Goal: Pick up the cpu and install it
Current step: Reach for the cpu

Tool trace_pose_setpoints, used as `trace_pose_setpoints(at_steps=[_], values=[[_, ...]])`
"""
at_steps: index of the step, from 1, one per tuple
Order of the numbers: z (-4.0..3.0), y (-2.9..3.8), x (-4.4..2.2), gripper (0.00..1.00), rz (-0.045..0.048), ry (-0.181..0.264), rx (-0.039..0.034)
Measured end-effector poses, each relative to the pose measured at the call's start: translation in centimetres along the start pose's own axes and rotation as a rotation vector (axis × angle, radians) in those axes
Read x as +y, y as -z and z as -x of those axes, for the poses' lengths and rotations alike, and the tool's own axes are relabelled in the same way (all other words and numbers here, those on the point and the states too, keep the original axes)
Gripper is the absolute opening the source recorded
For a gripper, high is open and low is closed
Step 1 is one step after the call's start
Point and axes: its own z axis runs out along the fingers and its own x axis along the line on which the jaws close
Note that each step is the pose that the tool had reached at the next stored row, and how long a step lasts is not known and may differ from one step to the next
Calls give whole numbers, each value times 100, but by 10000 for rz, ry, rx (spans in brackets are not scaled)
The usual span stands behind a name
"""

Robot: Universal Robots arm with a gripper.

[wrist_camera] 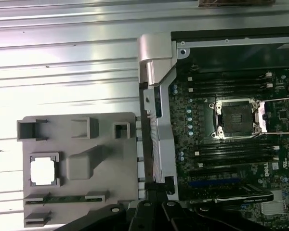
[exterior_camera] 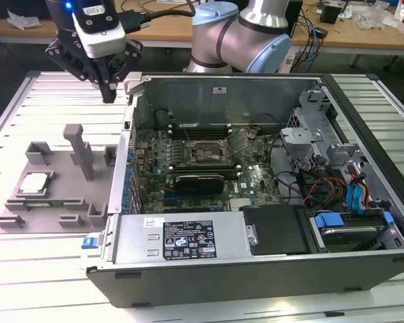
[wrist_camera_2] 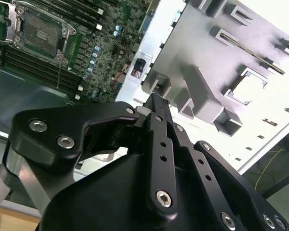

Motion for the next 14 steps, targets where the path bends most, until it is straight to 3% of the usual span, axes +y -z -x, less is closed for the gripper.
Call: trace_pose_setpoints(at_steps=[7, 10, 14], values=[[-157, -29, 8, 11, 0, 0, 0], [-306, -46, 20, 11, 0, 0, 0], [-447, -62, 38, 11, 0, 1, 0]])
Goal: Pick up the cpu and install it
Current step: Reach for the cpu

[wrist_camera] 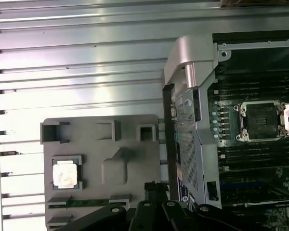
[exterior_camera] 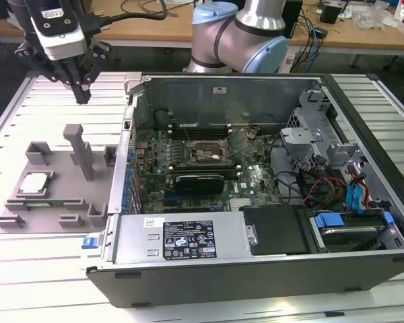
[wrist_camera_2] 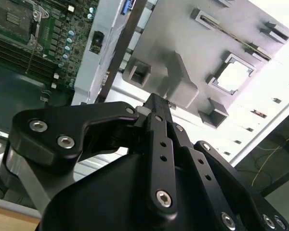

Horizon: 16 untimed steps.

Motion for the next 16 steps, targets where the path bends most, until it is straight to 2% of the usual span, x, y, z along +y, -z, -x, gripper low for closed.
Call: trace_pose_setpoints(at_steps=[6, 13, 16], values=[[-152, -40, 5, 11, 1, 0, -1], [-400, -163, -16, 11, 0, 0, 0], [-478, -200, -22, 11, 0, 0, 0]])
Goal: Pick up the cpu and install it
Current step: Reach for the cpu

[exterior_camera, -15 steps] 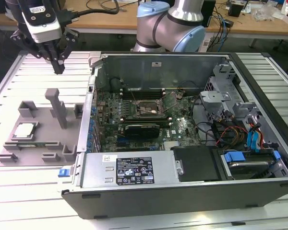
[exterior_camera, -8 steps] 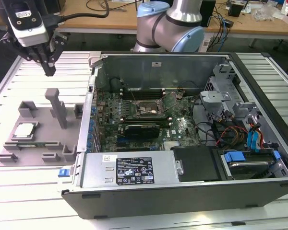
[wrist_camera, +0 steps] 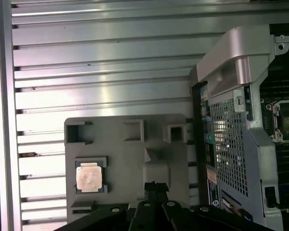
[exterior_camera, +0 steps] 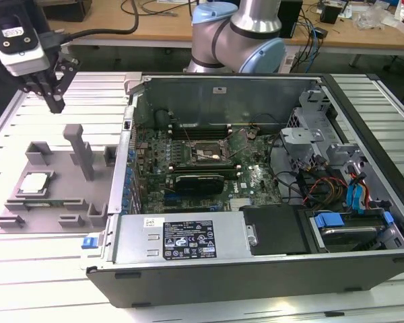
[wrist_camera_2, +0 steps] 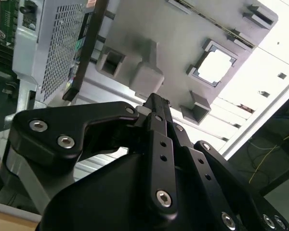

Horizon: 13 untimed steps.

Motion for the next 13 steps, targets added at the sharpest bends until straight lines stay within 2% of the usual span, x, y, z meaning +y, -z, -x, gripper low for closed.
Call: trace_pose_setpoints(at_steps=[1, 6, 10, 13], values=[[-61, -27, -4, 11, 0, 0, 0], [-165, -70, -11, 11, 0, 0, 0], [-327, -146, -24, 11, 0, 0, 1], [-413, -189, -33, 11, 1, 0, 0]])
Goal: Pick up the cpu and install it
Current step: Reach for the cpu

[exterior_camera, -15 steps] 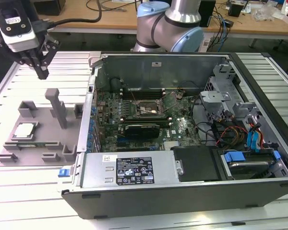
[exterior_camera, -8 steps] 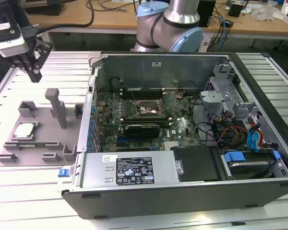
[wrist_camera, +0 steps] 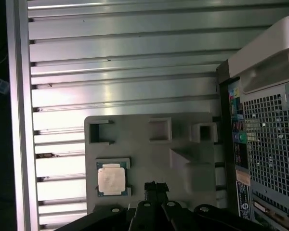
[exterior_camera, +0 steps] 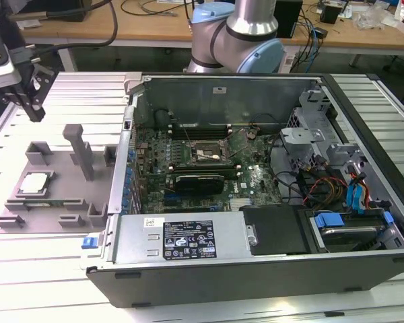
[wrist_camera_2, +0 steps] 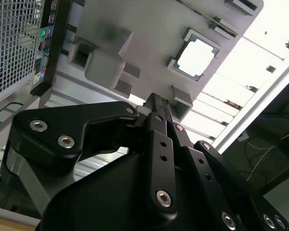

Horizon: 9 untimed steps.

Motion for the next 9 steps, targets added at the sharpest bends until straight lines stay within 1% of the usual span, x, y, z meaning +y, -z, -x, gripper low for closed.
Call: trace_pose_setpoints(at_steps=[4, 6, 9], values=[[-58, -47, -22, 11, 0, 1, 0], [-73, -79, -62, 11, -1, 0, 1], [-82, -102, -105, 11, -1, -1, 1]])
